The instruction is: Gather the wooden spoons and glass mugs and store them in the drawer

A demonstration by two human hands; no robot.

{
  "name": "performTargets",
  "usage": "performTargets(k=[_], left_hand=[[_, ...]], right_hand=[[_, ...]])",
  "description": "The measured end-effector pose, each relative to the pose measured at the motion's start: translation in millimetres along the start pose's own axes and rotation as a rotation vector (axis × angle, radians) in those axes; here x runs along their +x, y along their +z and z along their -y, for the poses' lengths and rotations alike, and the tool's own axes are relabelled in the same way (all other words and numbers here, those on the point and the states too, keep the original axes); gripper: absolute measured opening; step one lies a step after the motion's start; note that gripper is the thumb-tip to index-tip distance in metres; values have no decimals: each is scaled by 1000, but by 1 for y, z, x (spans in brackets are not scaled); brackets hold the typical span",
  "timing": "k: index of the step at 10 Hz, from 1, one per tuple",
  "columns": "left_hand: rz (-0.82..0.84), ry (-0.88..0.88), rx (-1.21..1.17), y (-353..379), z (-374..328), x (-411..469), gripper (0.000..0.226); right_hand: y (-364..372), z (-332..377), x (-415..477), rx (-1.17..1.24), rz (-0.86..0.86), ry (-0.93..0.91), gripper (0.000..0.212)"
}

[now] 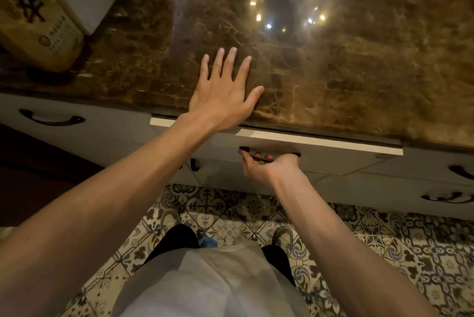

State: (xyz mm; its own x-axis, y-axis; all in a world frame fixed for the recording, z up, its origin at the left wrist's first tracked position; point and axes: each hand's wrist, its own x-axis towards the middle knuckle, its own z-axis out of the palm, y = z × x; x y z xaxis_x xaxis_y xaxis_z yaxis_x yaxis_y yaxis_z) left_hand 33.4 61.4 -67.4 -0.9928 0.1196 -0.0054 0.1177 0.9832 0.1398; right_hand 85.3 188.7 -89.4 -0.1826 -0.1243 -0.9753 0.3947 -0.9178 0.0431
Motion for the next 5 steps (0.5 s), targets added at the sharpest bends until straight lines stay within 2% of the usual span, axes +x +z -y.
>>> performTargets(k=[3, 4, 5], left_hand=[[-33, 10, -27, 3, 2, 4, 68], [-47, 3, -18, 3, 6, 9, 68], [-44, -8, -7, 12, 14, 0, 70]], right_hand=[[22, 5, 8, -6, 16, -25, 68], [27, 5, 10, 17, 14, -22, 67], [3, -7, 4, -6, 86, -38, 56]])
